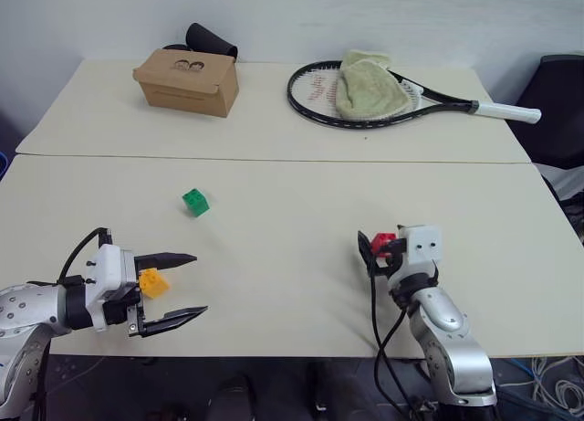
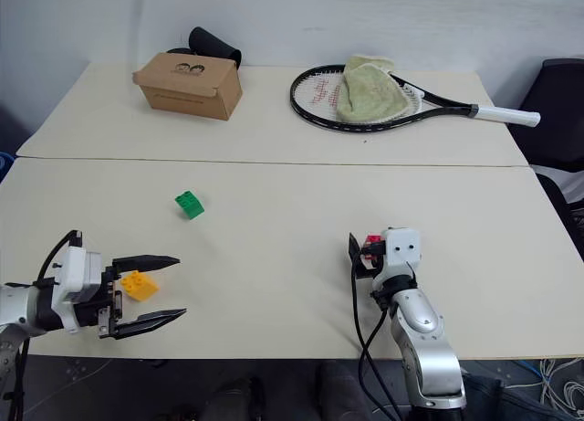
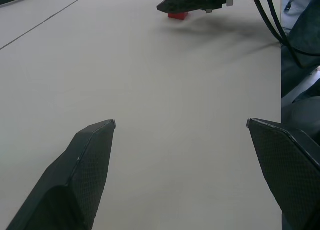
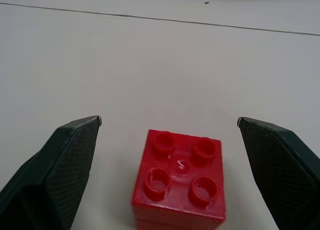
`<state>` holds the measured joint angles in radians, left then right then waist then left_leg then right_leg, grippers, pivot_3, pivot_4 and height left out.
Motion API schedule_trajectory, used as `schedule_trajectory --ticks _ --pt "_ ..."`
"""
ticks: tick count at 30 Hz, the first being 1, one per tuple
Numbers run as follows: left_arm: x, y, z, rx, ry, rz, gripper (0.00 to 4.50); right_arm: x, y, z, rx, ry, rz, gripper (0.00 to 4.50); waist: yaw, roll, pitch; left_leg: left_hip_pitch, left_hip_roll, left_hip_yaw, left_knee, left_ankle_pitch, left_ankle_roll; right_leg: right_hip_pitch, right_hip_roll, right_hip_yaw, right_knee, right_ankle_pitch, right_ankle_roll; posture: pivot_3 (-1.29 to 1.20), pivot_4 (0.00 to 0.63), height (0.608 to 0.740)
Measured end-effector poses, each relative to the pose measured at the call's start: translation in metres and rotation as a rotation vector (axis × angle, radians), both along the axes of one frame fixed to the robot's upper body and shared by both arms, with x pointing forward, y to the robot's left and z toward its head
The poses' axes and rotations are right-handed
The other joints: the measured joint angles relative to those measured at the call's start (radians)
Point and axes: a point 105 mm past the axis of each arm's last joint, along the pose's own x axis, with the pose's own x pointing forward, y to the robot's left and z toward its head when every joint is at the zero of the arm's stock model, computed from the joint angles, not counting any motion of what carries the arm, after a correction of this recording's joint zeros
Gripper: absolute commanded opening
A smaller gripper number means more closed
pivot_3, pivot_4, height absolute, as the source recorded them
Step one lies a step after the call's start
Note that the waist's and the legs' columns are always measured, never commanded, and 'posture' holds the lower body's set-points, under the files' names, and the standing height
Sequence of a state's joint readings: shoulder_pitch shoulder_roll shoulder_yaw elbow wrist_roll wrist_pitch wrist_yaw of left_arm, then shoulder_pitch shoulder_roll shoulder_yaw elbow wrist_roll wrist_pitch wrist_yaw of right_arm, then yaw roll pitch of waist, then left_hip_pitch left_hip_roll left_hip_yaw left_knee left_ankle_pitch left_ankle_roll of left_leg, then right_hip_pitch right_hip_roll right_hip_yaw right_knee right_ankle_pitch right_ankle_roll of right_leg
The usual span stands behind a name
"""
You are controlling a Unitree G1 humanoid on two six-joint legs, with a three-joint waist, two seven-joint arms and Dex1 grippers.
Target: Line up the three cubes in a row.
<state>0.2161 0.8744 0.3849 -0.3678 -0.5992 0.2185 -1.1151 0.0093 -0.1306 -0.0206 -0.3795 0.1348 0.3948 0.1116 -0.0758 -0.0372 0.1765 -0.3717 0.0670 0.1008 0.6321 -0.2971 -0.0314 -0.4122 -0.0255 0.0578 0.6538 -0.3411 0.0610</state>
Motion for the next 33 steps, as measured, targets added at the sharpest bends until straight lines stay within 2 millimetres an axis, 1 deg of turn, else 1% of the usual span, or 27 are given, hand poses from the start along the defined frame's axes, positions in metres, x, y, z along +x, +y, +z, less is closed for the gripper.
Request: schedule_trajectory --ticks 1,2,3,5,7,8,9,11,14,15,16,17,19,23,27,28,30,33 --pt "0.000 0.001 0.000 0.001 0.000 0.002 4.50 0.000 -0.001 0.000 0.002 0.002 -0.007 3.70 -0.003 0.000 0.000 0.001 0.000 0.000 0.000 0.000 0.000 0.000 0.000 0.000 0.001 0.000 0.000 0.00 0.150 0.740" --pt "-0.001 0.001 0.000 0.002 0.000 0.006 4.50 -0.001 -0.004 -0.002 0.008 0.006 -0.020 3.22 -0.007 0.000 0.000 0.002 0.000 0.000 0.000 0.001 0.000 0.001 0.000 0.000 0.002 0.000 0.000 0.00 0.150 0.740" --pt "-0.001 0.002 0.000 0.002 0.001 0.007 4.50 -0.002 -0.005 -0.003 0.011 0.010 -0.027 3.00 -0.008 0.000 0.000 0.002 0.000 0.000 0.000 0.001 0.000 0.001 0.000 0.000 0.002 0.000 0.000 0.00 0.150 0.740" --pt "-0.001 0.002 0.000 0.003 0.001 0.007 4.50 -0.005 -0.008 -0.008 0.020 0.028 -0.033 2.29 -0.008 0.000 0.000 0.002 0.000 -0.001 0.000 0.002 0.000 0.001 0.000 0.000 0.004 0.000 0.000 0.00 0.150 0.740" --pt "-0.001 0.002 0.000 0.003 0.000 0.008 4.50 -0.009 -0.006 -0.012 0.045 0.041 0.001 1.57 -0.009 0.000 0.000 0.002 0.000 -0.001 0.000 0.002 0.000 0.001 0.000 0.000 0.004 0.000 0.000 0.00 0.150 0.740" --pt "-0.001 0.002 0.001 0.003 0.000 0.009 4.50 -0.010 -0.002 -0.010 0.060 0.036 0.037 1.49 -0.011 0.000 0.000 0.002 0.000 -0.001 0.000 0.002 0.000 0.001 0.000 0.000 0.004 0.000 0.000 0.00 0.150 0.740" --pt "-0.001 0.002 0.001 0.003 -0.002 0.010 4.50 -0.010 0.001 -0.009 0.073 0.030 0.067 1.51 -0.011 0.000 0.000 0.002 0.000 -0.001 0.000 0.002 0.000 0.001 0.001 0.000 0.004 0.000 0.000 0.00 0.150 0.740" --pt "-0.001 0.004 0.002 0.004 -0.003 0.017 4.50 -0.012 0.011 0.000 0.068 -0.002 0.230 1.51 -0.010 0.000 0.000 0.002 -0.001 -0.001 0.000 0.002 0.000 0.001 0.000 0.000 0.004 0.000 0.001 0.00 0.150 0.740" --pt "-0.001 0.006 0.002 0.008 -0.005 0.026 4.50 -0.023 0.033 0.030 -0.143 -0.117 0.755 1.51 -0.011 0.001 0.002 0.003 -0.001 0.001 0.004 0.001 0.003 0.003 0.001 0.001 0.002 0.002 0.003 0.00 0.150 0.740" --pt "-0.001 0.006 0.002 0.009 -0.003 0.027 4.50 -0.026 0.036 0.034 -0.207 -0.132 0.892 1.51 -0.010 0.001 0.002 0.003 -0.001 0.000 0.004 0.001 0.003 0.004 0.001 0.000 0.001 0.002 0.003 0.00 0.150 0.740" --pt "-0.002 0.007 0.001 0.011 0.003 0.028 4.50 -0.028 0.039 0.033 -0.264 -0.117 1.038 1.51 -0.008 0.000 0.001 0.004 -0.001 -0.001 0.004 0.001 0.003 0.005 0.002 0.000 0.001 0.002 0.003 0.00 0.150 0.740" --pt "-0.002 0.007 0.000 0.014 0.007 0.026 4.50 -0.028 0.039 0.030 -0.302 -0.095 1.130 1.51 -0.008 0.000 0.001 0.004 0.000 -0.001 0.004 0.001 0.003 0.005 0.002 0.000 0.001 0.002 0.003 0.00 0.150 0.740" --pt "-0.003 0.007 -0.003 0.019 0.013 0.024 4.50 -0.023 0.036 0.022 -0.326 -0.040 1.254 1.51 -0.007 0.000 0.001 0.003 0.000 -0.002 0.005 0.001 0.003 0.004 0.002 -0.001 0.002 0.002 0.003 0.00 0.150 0.740" --pt "-0.003 0.006 -0.004 0.016 0.006 0.028 4.50 -0.009 0.035 0.009 -0.353 0.028 1.346 1.51 -0.007 0.000 0.002 0.002 0.000 -0.001 0.006 0.001 0.003 0.003 0.001 -0.001 0.002 0.002 0.003 0.00 0.150 0.740" --pt "-0.007 0.005 -0.008 0.002 0.010 0.044 4.50 0.002 0.034 -0.009 -0.344 0.056 1.346 1.51 -0.008 0.000 0.002 0.001 0.000 -0.001 0.009 0.001 0.003 0.004 0.000 0.000 0.003 0.002 0.003 0.00 0.150 0.740" --pt "-0.008 0.006 -0.010 0.002 0.019 0.051 4.50 0.002 0.035 -0.010 -0.338 0.047 1.350 1.51 -0.009 0.000 0.002 0.002 0.001 -0.001 0.010 0.001 0.003 0.004 0.001 0.000 0.003 0.002 0.003 0.00 0.150 0.740" --pt "-0.010 0.007 -0.011 -0.001 0.020 0.066 4.50 0.003 0.036 -0.012 -0.330 0.039 1.353 2.23 -0.011 0.000 0.002 0.002 0.002 -0.001 0.013 0.001 0.003 0.005 0.001 0.000 0.005 0.002 0.003 0.00 0.150 0.740" --pt "-0.013 0.011 -0.011 0.004 0.019 0.090 4.50 0.001 0.039 -0.019 -0.312 0.031 1.365 3.02 -0.010 0.000 0.002 0.002 0.002 -0.001 0.013 0.001 0.003 0.005 0.001 -0.001 0.006 0.002 0.003 0.00 0.150 0.740"
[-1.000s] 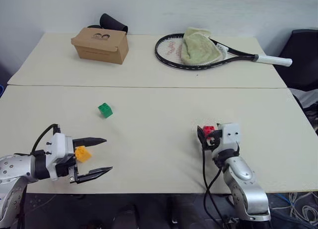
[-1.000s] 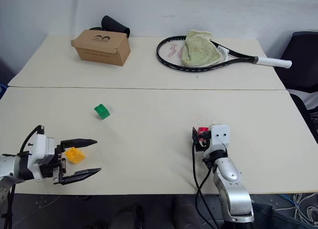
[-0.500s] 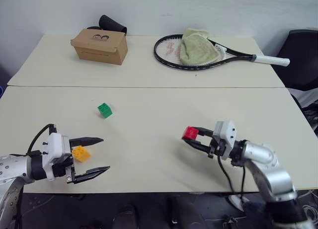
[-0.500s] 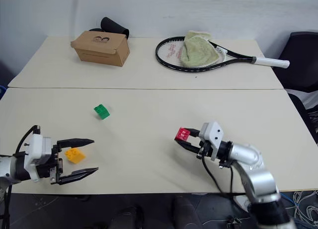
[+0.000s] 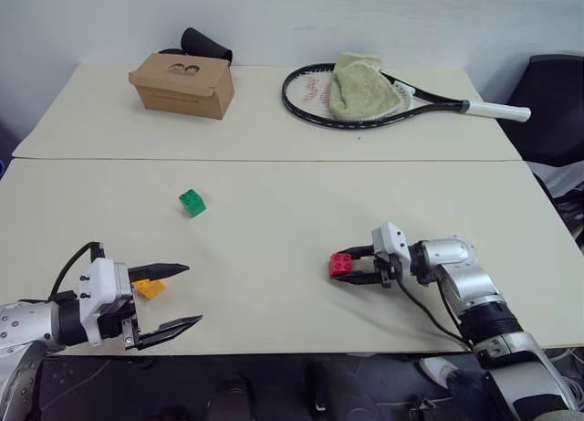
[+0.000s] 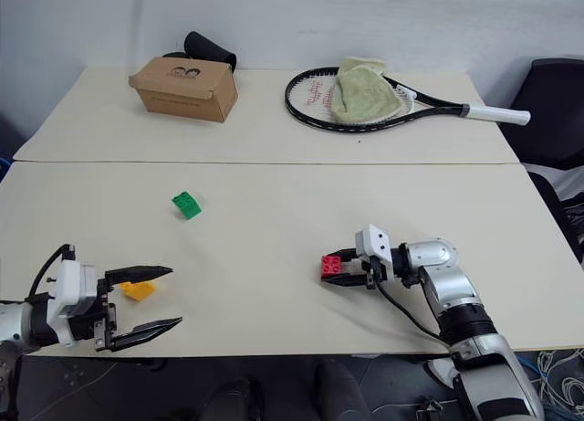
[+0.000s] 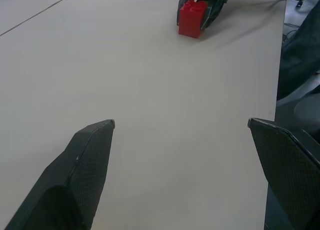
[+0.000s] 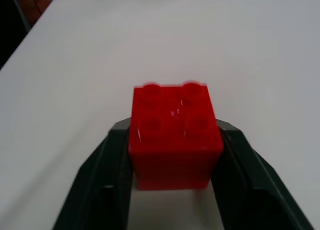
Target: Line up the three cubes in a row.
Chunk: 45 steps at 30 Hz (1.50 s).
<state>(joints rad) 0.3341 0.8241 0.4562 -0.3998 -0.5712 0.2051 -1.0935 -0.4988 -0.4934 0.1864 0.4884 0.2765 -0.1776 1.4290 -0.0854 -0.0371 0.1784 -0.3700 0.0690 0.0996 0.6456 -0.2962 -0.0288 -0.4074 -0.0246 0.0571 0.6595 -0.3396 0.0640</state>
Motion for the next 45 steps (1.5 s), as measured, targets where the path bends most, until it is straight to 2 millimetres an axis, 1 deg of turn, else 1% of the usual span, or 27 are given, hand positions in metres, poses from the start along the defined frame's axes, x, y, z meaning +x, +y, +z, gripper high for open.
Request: schedule_trajectory --ticks 2,4,5,8,10,13,15,17,19,21,22,23,25,27,30,32,33,35,37,39,43,45 --pt "0.000 0.003 0.002 0.008 -0.012 0.016 4.50 -0.002 0.005 0.003 0.041 -0.012 0.024 3.67 0.000 0.001 0.000 0.000 0.000 0.000 0.000 0.000 0.000 0.000 0.000 0.000 0.000 0.000 0.000 0.00 0.150 0.740" --pt "-0.001 0.010 0.005 0.006 -0.032 0.054 4.50 -0.001 0.004 0.015 0.089 -0.049 0.021 4.34 0.001 0.001 0.001 0.000 0.000 0.000 0.000 0.000 0.000 0.000 0.000 0.000 0.000 0.000 0.000 0.00 0.150 0.740" --pt "-0.001 0.013 0.006 0.001 -0.039 0.078 4.50 0.000 0.003 0.022 0.113 -0.072 0.014 4.47 0.001 0.001 0.001 0.000 0.000 0.000 0.000 0.000 0.000 0.000 0.000 0.000 0.000 0.000 0.000 0.00 0.150 0.740" --pt "-0.005 0.033 0.013 -0.021 -0.068 0.194 4.50 -0.001 -0.004 0.052 0.182 -0.175 0.003 4.47 0.000 0.001 0.001 0.000 0.001 -0.001 0.000 -0.001 -0.001 0.000 0.000 -0.001 0.000 0.000 0.000 0.00 0.150 0.740" --pt "-0.015 0.050 0.015 -0.045 -0.051 0.287 4.50 -0.004 -0.013 0.067 0.220 -0.214 -0.028 4.47 0.000 0.001 0.001 0.000 0.001 -0.001 0.000 -0.002 -0.001 0.000 0.000 -0.001 -0.001 0.000 0.000 0.00 0.150 0.740" --pt "-0.034 0.083 0.017 -0.122 -0.004 0.465 4.50 -0.013 -0.027 0.078 0.310 -0.218 -0.080 4.47 0.002 0.001 0.001 0.000 0.001 -0.001 0.000 -0.002 -0.001 0.000 0.000 -0.001 -0.001 -0.001 -0.001 0.00 0.150 0.740" --pt "-0.048 0.107 0.016 -0.157 0.022 0.582 4.50 -0.020 -0.034 0.080 0.351 -0.218 -0.112 4.47 0.002 0.001 0.001 0.000 0.001 -0.001 0.000 -0.002 -0.001 0.000 0.000 -0.001 -0.001 -0.001 -0.001 0.00 0.150 0.740" --pt "-0.061 0.131 0.009 -0.182 0.046 0.695 4.50 -0.027 -0.043 0.074 0.370 -0.211 -0.150 4.47 0.002 0.001 0.001 0.000 0.000 -0.001 0.000 -0.003 0.000 0.000 0.000 -0.001 -0.001 -0.001 -0.001 0.00 0.150 0.740" --pt "-0.069 0.143 0.001 -0.192 0.062 0.760 4.50 -0.032 -0.047 0.066 0.369 -0.192 -0.175 4.47 0.003 0.001 0.001 0.000 -0.001 -0.001 0.000 -0.004 0.001 0.001 0.000 -0.001 -0.001 -0.001 -0.002 0.00 0.150 0.740" --pt "-0.071 0.148 -0.005 -0.198 0.071 0.788 4.50 -0.036 -0.049 0.060 0.387 -0.148 -0.199 4.47 0.005 -0.001 0.000 0.000 -0.001 -0.001 0.000 -0.004 0.001 0.001 -0.001 -0.001 -0.001 -0.001 -0.002 0.00 0.150 0.740" --pt "-0.068 0.147 -0.006 -0.200 0.067 0.784 4.50 -0.037 -0.050 0.059 0.396 -0.132 -0.208 4.47 0.007 -0.001 0.000 0.000 -0.001 -0.002 0.000 -0.004 0.001 0.002 -0.002 -0.001 -0.001 -0.001 -0.002 0.00 0.150 0.740" --pt "-0.063 0.145 -0.005 -0.209 0.060 0.771 4.50 -0.037 -0.052 0.060 0.403 -0.129 -0.218 4.47 0.008 -0.001 0.000 0.000 -0.001 -0.002 0.001 -0.004 0.001 0.002 -0.002 -0.001 -0.001 -0.001 -0.002 0.00 0.150 0.740" --pt "-0.045 0.137 0.000 -0.233 0.045 0.719 4.50 -0.036 -0.053 0.063 0.413 -0.145 -0.238 4.47 0.013 -0.001 0.000 0.000 -0.001 -0.003 0.001 -0.004 0.001 0.002 -0.002 -0.002 -0.001 -0.001 -0.002 0.00 0.150 0.740" --pt "-0.021 0.124 0.009 -0.248 0.030 0.638 4.50 -0.036 -0.053 0.073 0.430 -0.187 -0.256 4.47 0.017 -0.001 0.000 0.000 -0.001 -0.003 0.000 -0.004 0.001 0.002 -0.002 -0.002 -0.001 -0.001 -0.002 0.00 0.150 0.740" --pt "0.029 0.099 0.031 -0.241 -0.041 0.496 4.50 -0.038 -0.053 0.081 0.458 -0.224 -0.289 4.47 0.034 -0.001 0.000 0.000 -0.002 -0.005 0.001 -0.004 0.000 0.002 -0.002 -0.004 0.000 -0.001 -0.002 0.00 0.150 0.740" --pt "0.072 0.081 0.047 -0.215 -0.095 0.409 4.50 -0.041 -0.052 0.086 0.476 -0.246 -0.305 4.47 0.048 0.000 0.000 0.000 -0.002 -0.005 0.001 -0.003 0.000 0.003 -0.001 -0.004 -0.001 -0.001 -0.001 0.00 0.150 0.740" --pt "0.088 0.075 0.051 -0.188 -0.117 0.389 4.50 -0.043 -0.050 0.088 0.482 -0.255 -0.307 4.47 0.049 0.000 0.000 0.000 -0.002 -0.003 0.001 -0.003 0.000 0.003 -0.001 -0.004 -0.001 -0.001 -0.001 0.00 0.150 0.740" --pt "0.116 0.067 0.048 -0.131 -0.112 0.369 4.50 -0.047 -0.051 0.087 0.484 -0.257 -0.321 4.47 0.046 0.000 0.000 0.000 -0.002 0.001 0.001 -0.004 0.000 0.002 0.000 -0.002 -0.001 0.000 0.000 0.00 0.150 0.740" --pt "0.142 0.059 0.037 -0.115 -0.075 0.360 4.50 -0.049 -0.052 0.084 0.483 -0.248 -0.345 4.47 0.040 0.000 0.000 -0.001 -0.002 0.006 0.002 -0.003 -0.002 -0.001 0.000 -0.002 -0.001 0.000 0.001 0.00 0.150 0.740" --pt "0.163 0.048 0.029 -0.107 -0.042 0.337 4.50 -0.051 -0.051 0.083 0.479 -0.250 -0.356 4.47 0.038 0.000 0.000 -0.003 -0.003 0.008 0.003 -0.003 -0.003 -0.003 0.002 -0.003 -0.001 0.000 0.002 0.00 0.150 0.740" --pt "0.190 0.030 0.018 -0.082 0.000 0.302 4.50 -0.053 -0.051 0.085 0.475 -0.267 -0.381 4.47 0.034 -0.001 0.000 -0.002 -0.002 0.011 0.005 -0.003 -0.004 -0.004 0.003 -0.003 0.000 0.000 0.003 0.00 0.150 0.740" --pt "0.197 0.022 0.016 -0.080 0.008 0.283 4.50 -0.056 -0.051 0.084 0.470 -0.269 -0.390 4.47 0.033 -0.001 0.000 -0.001 -0.002 0.012 0.005 -0.003 -0.004 -0.004 0.004 -0.002 0.001 0.001 0.004 0.00 0.150 0.740"
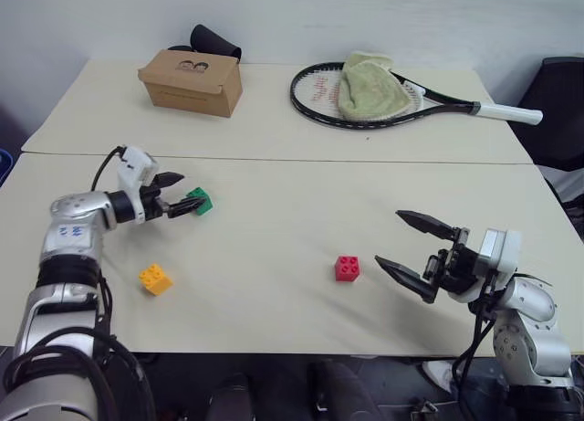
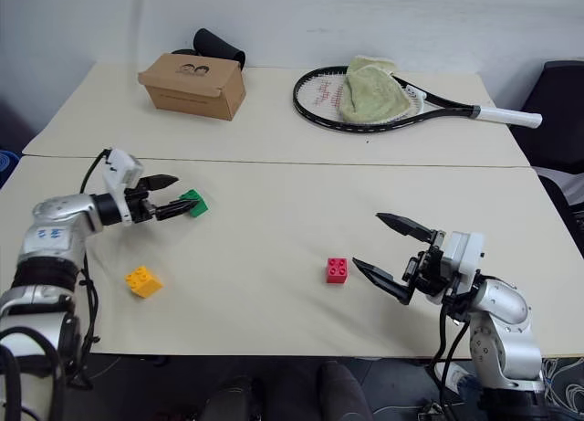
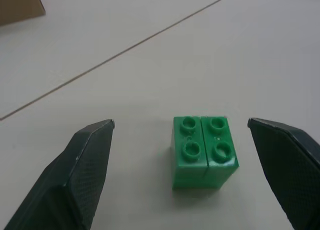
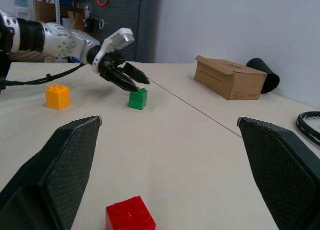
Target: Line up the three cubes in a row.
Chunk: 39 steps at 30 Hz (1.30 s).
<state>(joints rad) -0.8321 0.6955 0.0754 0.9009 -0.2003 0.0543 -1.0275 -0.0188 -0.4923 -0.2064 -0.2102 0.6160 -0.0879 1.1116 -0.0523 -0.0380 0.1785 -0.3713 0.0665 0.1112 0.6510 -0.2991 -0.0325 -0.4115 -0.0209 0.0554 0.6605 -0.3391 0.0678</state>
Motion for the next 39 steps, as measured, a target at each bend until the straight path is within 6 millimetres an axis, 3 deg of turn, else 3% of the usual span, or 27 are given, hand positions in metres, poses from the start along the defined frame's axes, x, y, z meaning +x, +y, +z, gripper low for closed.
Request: schedule_trajectory --ticks 2,5,12,14,19,24,31,39 --pt "0.004 -0.004 -0.003 0.008 0.017 -0.011 4.50 -0.003 0.001 0.000 -0.001 0.000 -0.006 4.47 -0.001 0.000 0.000 0.001 0.000 0.001 0.000 0.000 0.000 0.000 0.001 0.001 0.000 0.000 0.000 0.00 0.150 0.740" --pt "0.005 -0.004 -0.011 0.025 0.042 -0.008 3.91 -0.004 -0.001 -0.002 0.001 0.011 -0.021 4.50 -0.003 0.000 0.000 0.001 0.001 0.002 0.000 0.000 0.000 -0.001 0.002 0.002 0.001 0.000 0.000 0.00 0.150 0.740" --pt "0.005 -0.005 -0.017 0.047 0.073 -0.024 1.83 -0.005 0.000 0.001 0.004 0.002 -0.041 4.50 0.006 0.000 0.000 0.001 0.002 0.002 0.001 0.000 0.000 -0.001 0.001 0.002 0.002 0.000 0.001 0.00 0.150 0.740" --pt "0.004 -0.008 -0.016 0.053 0.079 -0.058 1.49 -0.006 0.000 0.001 -0.002 0.000 -0.041 4.50 0.009 0.000 0.000 0.001 0.001 0.003 0.001 0.000 0.000 -0.001 0.001 0.002 0.002 0.000 0.001 0.00 0.150 0.740" --pt "-0.011 -0.029 -0.007 0.054 0.094 -0.281 1.49 -0.011 -0.007 0.000 -0.057 0.013 -0.045 4.50 0.019 0.000 0.000 0.000 0.001 0.008 0.002 0.000 0.000 -0.001 0.002 0.001 0.001 0.000 0.001 0.00 0.150 0.740" --pt "-0.037 -0.089 0.021 0.200 0.054 -0.669 1.49 -0.031 -0.033 0.004 -0.235 0.026 -0.015 4.50 0.034 0.000 0.000 0.000 0.001 0.007 0.004 -0.001 0.001 0.004 0.007 0.004 -0.001 0.001 0.002 0.00 0.150 0.740" --pt "-0.076 -0.159 -0.018 0.265 0.125 -0.865 1.49 -0.039 -0.041 -0.010 -0.247 0.065 -0.006 4.50 0.017 0.000 0.000 0.002 0.007 0.003 0.007 -0.002 -0.001 0.003 0.011 0.019 0.001 0.002 0.004 0.00 0.150 0.740" --pt "-0.077 -0.168 -0.033 0.327 0.137 -0.792 1.49 -0.039 -0.038 -0.015 -0.227 0.053 -0.027 4.50 0.021 0.000 -0.001 0.003 0.007 0.004 0.008 -0.002 -0.001 0.002 0.012 0.021 0.002 0.002 0.004 0.00 0.150 0.740"
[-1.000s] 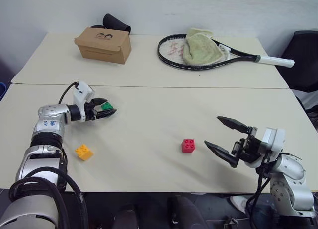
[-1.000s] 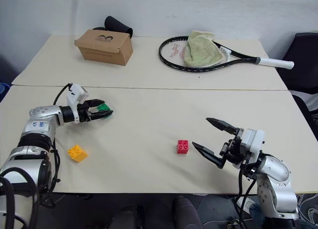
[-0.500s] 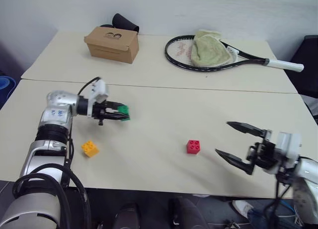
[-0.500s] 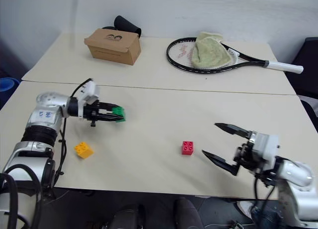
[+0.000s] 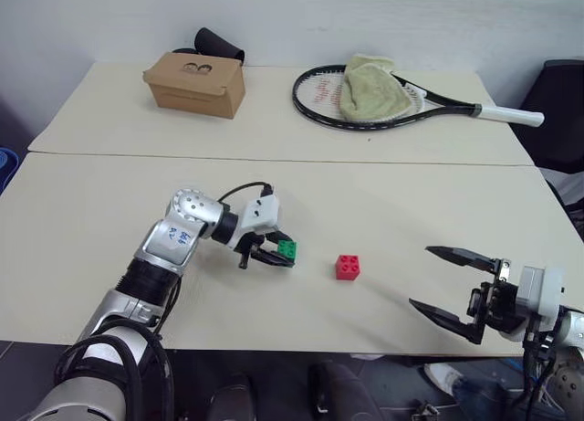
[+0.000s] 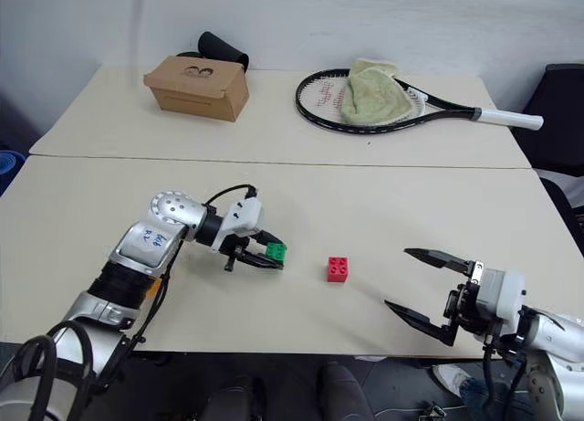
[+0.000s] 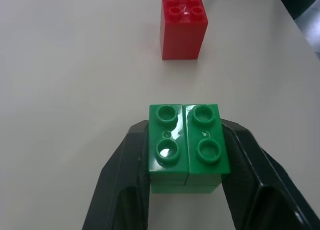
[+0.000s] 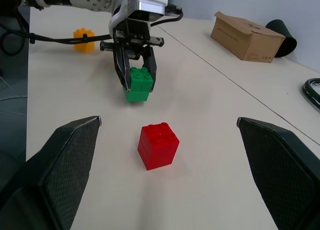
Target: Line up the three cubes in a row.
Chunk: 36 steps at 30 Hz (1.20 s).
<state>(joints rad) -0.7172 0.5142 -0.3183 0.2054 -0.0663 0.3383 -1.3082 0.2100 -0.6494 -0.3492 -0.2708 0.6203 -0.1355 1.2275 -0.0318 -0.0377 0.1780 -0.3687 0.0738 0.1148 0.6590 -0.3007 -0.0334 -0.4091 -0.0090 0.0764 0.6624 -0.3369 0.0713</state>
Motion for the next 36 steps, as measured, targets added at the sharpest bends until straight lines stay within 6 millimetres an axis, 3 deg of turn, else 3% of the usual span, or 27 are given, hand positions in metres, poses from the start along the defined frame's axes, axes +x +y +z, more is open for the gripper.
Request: schedule_trajectory --ticks 14,21,25,31,34,36 --pt "-0.005 -0.012 -0.009 0.008 -0.052 -0.001 1.49 0.002 -0.003 -0.015 0.023 -0.021 -0.004 4.50 0.006 0.000 0.000 0.000 -0.001 0.000 0.003 -0.002 0.003 0.002 0.000 0.000 0.000 0.000 0.000 0.00 0.150 0.740" --pt "-0.010 -0.017 -0.010 -0.034 -0.051 -0.025 3.69 0.004 -0.007 -0.021 0.026 -0.026 -0.003 4.50 0.004 0.001 0.000 0.000 -0.001 0.001 0.003 -0.002 0.003 0.001 -0.001 0.000 0.000 0.000 0.001 0.00 0.150 0.740" --pt "-0.006 -0.012 0.012 -0.070 -0.187 -0.038 3.69 0.003 -0.006 -0.024 0.023 -0.020 0.010 4.50 0.001 0.001 0.000 0.001 0.000 0.002 0.003 -0.002 0.003 0.001 -0.001 0.003 0.000 0.000 0.001 0.00 0.150 0.740" --pt "-0.020 0.017 0.050 -0.137 -0.219 -0.016 3.69 0.005 -0.003 -0.023 0.026 -0.021 0.031 4.50 -0.004 0.001 0.000 0.002 0.006 0.004 0.003 -0.003 0.001 0.001 0.001 0.004 0.001 0.000 0.001 0.00 0.150 0.740" --pt "-0.026 0.051 0.077 -0.232 -0.209 0.086 3.69 0.014 0.004 -0.014 0.047 -0.040 0.062 4.50 -0.010 0.002 0.000 0.003 0.007 0.005 0.003 -0.003 0.001 0.001 0.001 0.003 0.002 0.000 0.000 0.00 0.150 0.740" --pt "-0.031 0.086 0.085 -0.279 -0.213 0.189 4.05 0.019 0.007 -0.007 0.066 -0.055 0.077 4.50 -0.021 0.003 0.001 0.003 0.007 0.005 0.003 -0.003 0.000 0.001 0.001 0.003 0.002 -0.001 -0.001 0.00 0.150 0.740"
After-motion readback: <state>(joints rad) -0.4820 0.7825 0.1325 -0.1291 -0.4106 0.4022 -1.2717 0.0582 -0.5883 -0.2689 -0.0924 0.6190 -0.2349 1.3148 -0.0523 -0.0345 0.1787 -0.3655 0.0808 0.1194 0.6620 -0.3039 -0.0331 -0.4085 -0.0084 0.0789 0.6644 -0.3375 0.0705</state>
